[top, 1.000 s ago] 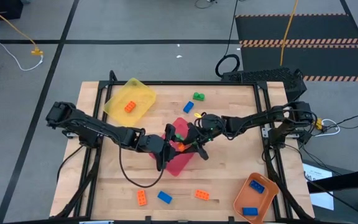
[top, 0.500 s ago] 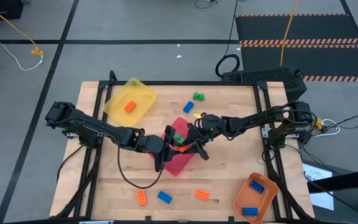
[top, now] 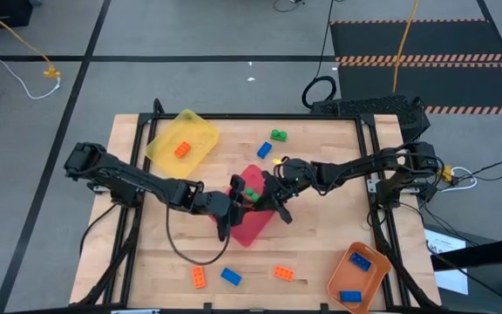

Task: Sort & place blocks by color
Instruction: Put the orange game piece into the yellow bin

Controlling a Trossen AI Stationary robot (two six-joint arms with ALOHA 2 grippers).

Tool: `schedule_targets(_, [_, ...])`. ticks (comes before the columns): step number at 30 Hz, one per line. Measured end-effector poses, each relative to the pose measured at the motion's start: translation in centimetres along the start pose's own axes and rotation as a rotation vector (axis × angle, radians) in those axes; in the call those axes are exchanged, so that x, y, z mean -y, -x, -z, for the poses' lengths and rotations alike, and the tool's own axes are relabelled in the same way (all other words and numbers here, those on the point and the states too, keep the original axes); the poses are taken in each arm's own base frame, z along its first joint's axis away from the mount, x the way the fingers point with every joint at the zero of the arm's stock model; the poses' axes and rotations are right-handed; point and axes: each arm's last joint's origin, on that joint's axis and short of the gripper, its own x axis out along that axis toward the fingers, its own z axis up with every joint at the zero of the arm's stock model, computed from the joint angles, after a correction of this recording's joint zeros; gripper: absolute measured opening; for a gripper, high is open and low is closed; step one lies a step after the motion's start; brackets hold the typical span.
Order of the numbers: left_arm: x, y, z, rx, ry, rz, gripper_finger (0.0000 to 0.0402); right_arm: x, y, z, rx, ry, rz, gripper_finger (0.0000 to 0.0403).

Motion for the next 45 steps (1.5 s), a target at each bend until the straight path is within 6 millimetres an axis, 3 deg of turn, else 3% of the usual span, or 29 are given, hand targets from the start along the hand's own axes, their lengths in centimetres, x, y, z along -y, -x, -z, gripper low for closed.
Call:
schedule_targets(2, [0.0, 0.0, 0.1, -0.015, -0.008, -0.02, 0.0091, 0.0, 0.0, -0.1, 0.009, 0.008, -0.001, 0.0])
schedule_targets(17, [0.0, -0.1, 0.7, -0.092, 0.042, -0.04, 0.0092, -0.1, 0.0, -0.2, 0.017, 0.014, 0.003, 0.0001])
schedule_targets(24, [1.0, 0.2, 3.2, -0.29, 0.237, 0.161, 0.0097, 0.3, 0.3, -0.2, 0.016, 0.018, 0.018, 0.0042])
schedule_targets(29, [0.9, 0.6, 3.0, -0.309, 0.276, 0.232, 0.0146, 0.3, 0.3, -0.3, 0.019, 0.041, 0.025, 0.0096])
schedule_targets(32, [-0.8, 0.7, 2.1, -0.326, 0.318, 0.226, 0.0187, 0.3, 0.4, -0.4, 0.023, 0.06, 0.039, 0.0126])
schedule_targets(36, [-3.5, 0.0, 2.1, -0.485, 0.4, 0.227, 0.0236, 0.6, 0.6, -0.6, 0.04, 0.074, 0.05, 0.0156])
schedule_targets(39, [-5.1, -1.0, 1.8, -0.561, 0.446, 0.298, 0.0262, 0.6, 1.4, -1.1, 0.039, 0.074, 0.063, 0.017])
schedule_targets(45, [-4.5, -3.6, 2.7, -0.69, 0.421, 0.407, 0.0276, -0.7, 4.7, -1.9, -0.084, 0.046, 0.088, 0.0177])
